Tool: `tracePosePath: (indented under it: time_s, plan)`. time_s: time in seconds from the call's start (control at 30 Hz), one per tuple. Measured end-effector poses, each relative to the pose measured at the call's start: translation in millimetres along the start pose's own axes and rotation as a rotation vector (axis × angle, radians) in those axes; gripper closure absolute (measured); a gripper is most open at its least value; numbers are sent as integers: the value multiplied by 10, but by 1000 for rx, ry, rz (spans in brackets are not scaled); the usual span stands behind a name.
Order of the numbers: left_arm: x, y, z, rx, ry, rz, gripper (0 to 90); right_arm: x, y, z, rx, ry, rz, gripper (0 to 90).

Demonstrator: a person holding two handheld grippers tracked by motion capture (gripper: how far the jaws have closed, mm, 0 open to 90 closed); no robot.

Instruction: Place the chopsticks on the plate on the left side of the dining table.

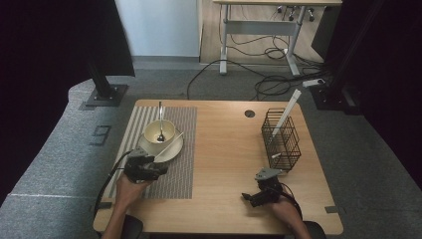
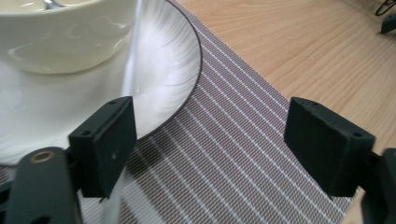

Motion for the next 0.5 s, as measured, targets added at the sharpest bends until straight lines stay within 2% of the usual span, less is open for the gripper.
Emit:
tracePosePath:
  time_s: [0.27,0.5]
  plan:
    - [15,115,-4,-7,5,50,139,-1,0,0,0,0,0,4]
    - [-49,145,-6,0,-17,96,138,0,0,0,0,0,0,4]
Point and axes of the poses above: each handheld gripper's, and its own axes: y roughly forward along the jaws, z roughly out of its top, x roughly to its right, the point moved 1 cm from there along y, roughly forward along the jaws, and after that the axes turned 4 degrees about x, right-handed, at the moved point
